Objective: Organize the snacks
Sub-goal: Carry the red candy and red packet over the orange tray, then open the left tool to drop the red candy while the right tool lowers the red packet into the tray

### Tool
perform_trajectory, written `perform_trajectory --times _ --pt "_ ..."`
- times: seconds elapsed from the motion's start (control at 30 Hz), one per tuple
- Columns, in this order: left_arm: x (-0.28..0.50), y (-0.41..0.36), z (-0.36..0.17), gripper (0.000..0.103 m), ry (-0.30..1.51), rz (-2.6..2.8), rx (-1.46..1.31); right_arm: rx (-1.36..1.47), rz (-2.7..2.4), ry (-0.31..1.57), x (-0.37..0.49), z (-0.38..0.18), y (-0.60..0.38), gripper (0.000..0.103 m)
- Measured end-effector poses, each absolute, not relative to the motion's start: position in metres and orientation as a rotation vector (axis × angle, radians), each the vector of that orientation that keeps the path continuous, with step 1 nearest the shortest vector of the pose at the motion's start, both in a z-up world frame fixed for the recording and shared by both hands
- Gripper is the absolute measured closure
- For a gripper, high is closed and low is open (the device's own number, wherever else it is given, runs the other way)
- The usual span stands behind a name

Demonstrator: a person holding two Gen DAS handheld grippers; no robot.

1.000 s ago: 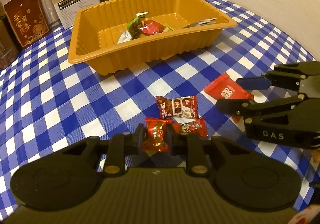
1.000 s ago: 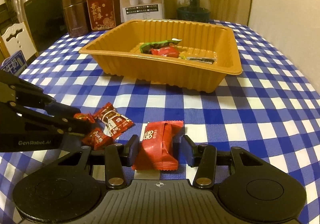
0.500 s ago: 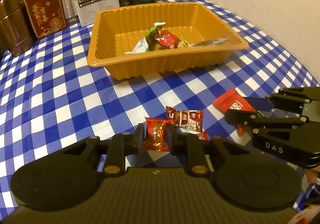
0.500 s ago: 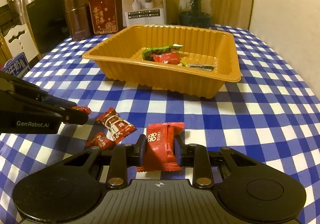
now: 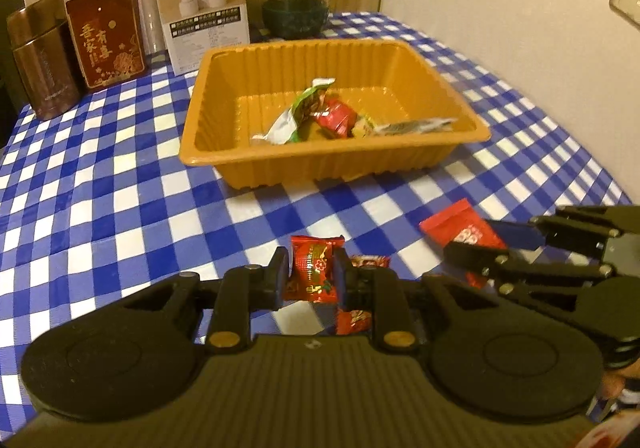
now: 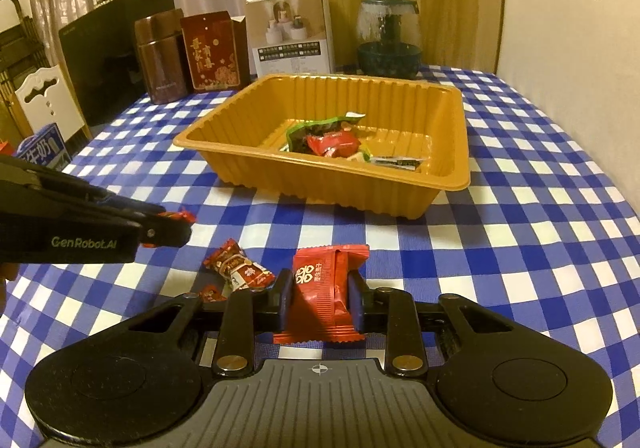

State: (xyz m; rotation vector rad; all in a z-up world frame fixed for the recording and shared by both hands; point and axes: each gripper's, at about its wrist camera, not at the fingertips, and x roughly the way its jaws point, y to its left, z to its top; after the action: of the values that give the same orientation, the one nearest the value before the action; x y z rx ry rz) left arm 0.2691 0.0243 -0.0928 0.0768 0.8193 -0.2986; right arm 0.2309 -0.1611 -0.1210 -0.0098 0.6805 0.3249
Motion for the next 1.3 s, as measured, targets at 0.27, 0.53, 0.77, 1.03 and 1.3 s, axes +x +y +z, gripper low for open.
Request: perform_trajectory --times 0.27,0.53,0.77,1.03,1.3 --pt "0.27 0.017 -0.085 0.082 0.801 -0.287 0.058 -0.01 0.324 0.651 0.23 -0.111 -0.166 0.074" --pt "0.271 0.014 -0.078 0.082 0.778 -0.269 0.001 -0.007 0.324 0.616 0.231 -0.098 -0.173 0.074" --pt "0.272 0.01 -0.072 0.082 0.75 -0.261 -0.023 -0.006 0.325 0.57 0.232 -0.084 -0.177 0.074" --pt "0.28 0.008 -0.064 0.082 0.713 -0.24 -0.045 0.018 0.318 0.529 0.248 -0.066 -0.188 0.074" --pt "0.295 0.012 -0.057 0.082 0.68 -0.215 -0.055 0.074 0.293 0.505 0.27 -0.052 -0.207 0.074"
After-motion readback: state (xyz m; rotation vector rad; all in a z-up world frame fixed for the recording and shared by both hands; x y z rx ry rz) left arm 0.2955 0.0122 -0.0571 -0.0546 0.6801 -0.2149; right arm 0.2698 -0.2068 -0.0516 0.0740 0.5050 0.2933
